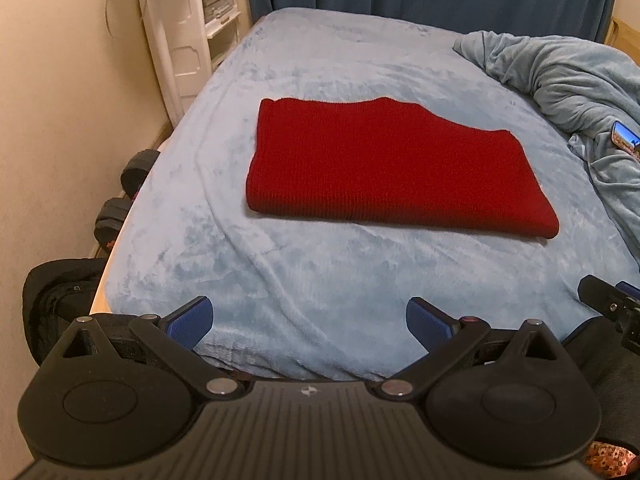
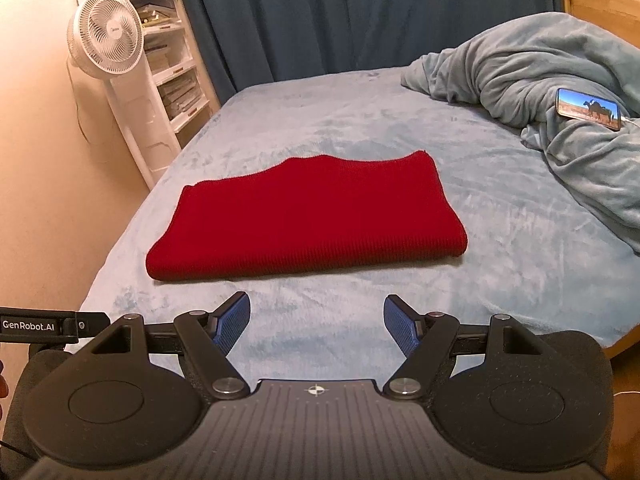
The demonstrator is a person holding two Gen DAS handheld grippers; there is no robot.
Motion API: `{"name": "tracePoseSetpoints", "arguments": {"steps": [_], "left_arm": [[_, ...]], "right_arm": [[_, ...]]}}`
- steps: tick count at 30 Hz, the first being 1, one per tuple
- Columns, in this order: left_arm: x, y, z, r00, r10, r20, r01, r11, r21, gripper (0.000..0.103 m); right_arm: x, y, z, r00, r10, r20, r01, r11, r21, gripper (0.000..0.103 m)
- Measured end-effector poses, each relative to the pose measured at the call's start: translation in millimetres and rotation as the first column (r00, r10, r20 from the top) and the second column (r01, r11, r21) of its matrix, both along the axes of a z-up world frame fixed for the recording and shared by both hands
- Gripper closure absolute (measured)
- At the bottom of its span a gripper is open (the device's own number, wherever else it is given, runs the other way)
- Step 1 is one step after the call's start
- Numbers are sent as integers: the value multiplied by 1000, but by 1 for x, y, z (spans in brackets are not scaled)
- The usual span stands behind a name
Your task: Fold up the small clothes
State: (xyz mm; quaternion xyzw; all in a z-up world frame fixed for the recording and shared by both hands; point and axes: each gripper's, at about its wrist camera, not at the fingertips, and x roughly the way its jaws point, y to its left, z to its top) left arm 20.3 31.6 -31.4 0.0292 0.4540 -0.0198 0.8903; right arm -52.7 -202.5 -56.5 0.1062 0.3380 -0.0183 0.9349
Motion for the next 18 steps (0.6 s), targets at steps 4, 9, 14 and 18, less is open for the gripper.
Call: {"name": "tracePoseSetpoints", "arguments": {"steps": [4, 9, 14, 18], "left_arm": [[7, -1, -4, 1000, 4, -14, -4, 1000, 3, 0], [15, -2, -9, 999, 7, -34, -7, 1000, 5, 0], [24, -6, -16, 999, 6, -52, -5, 1000, 14, 0], [33, -8, -24, 997, 7, -70, -5, 1000, 25, 0]], "right_arm": [[5, 0, -4, 1000, 1, -16, -1, 1000, 1, 28], [13, -2, -10, 999, -4, -41, 5, 1000, 10, 28], [20, -7, -17, 998, -16, -62, 17, 1000, 19, 28], [28, -11, -24, 996, -30, -82, 32, 999, 26, 28]]}}
